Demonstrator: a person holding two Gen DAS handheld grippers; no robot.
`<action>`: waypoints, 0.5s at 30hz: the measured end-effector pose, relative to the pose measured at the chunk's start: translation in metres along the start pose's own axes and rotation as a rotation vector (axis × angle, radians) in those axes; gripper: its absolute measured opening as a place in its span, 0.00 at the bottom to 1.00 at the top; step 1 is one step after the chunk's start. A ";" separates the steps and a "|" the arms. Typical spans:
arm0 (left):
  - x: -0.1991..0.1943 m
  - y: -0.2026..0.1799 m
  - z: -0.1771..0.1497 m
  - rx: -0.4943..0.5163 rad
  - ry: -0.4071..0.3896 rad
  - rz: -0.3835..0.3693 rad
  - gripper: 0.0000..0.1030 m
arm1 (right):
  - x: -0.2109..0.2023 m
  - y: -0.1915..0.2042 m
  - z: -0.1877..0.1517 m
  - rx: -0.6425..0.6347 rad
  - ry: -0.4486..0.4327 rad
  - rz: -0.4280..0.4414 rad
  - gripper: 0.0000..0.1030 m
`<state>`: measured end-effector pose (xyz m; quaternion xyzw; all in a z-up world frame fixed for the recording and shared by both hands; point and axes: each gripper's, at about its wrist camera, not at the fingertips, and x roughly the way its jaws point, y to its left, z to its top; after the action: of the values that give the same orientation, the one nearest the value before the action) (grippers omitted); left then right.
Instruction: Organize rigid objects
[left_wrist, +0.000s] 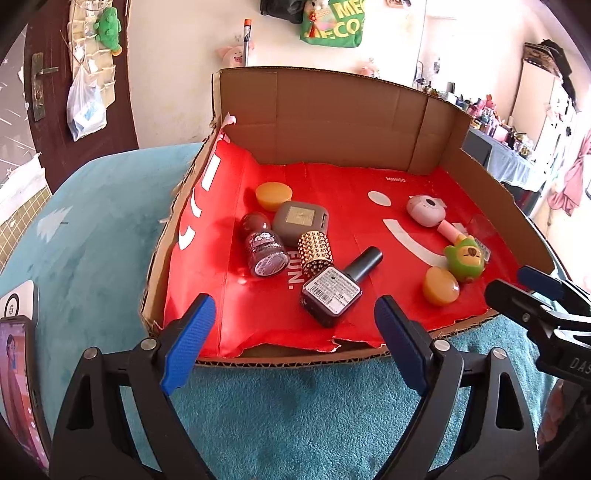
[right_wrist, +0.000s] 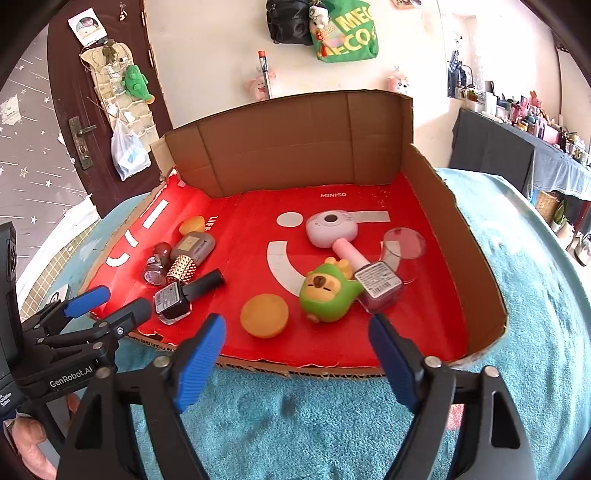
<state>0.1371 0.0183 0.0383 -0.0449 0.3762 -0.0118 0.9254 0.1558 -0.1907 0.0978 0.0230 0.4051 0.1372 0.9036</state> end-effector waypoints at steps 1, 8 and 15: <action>0.000 0.000 -0.001 0.000 -0.001 -0.002 0.88 | -0.001 -0.001 -0.001 0.002 -0.005 -0.006 0.88; -0.001 -0.006 -0.006 0.020 -0.013 0.031 0.89 | -0.005 -0.001 -0.009 0.000 -0.063 -0.075 1.00; -0.002 -0.010 -0.009 0.024 -0.045 0.053 0.92 | -0.004 0.001 -0.021 -0.016 -0.105 -0.161 1.00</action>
<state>0.1299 0.0077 0.0342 -0.0241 0.3562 0.0093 0.9341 0.1372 -0.1922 0.0870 -0.0099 0.3564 0.0661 0.9319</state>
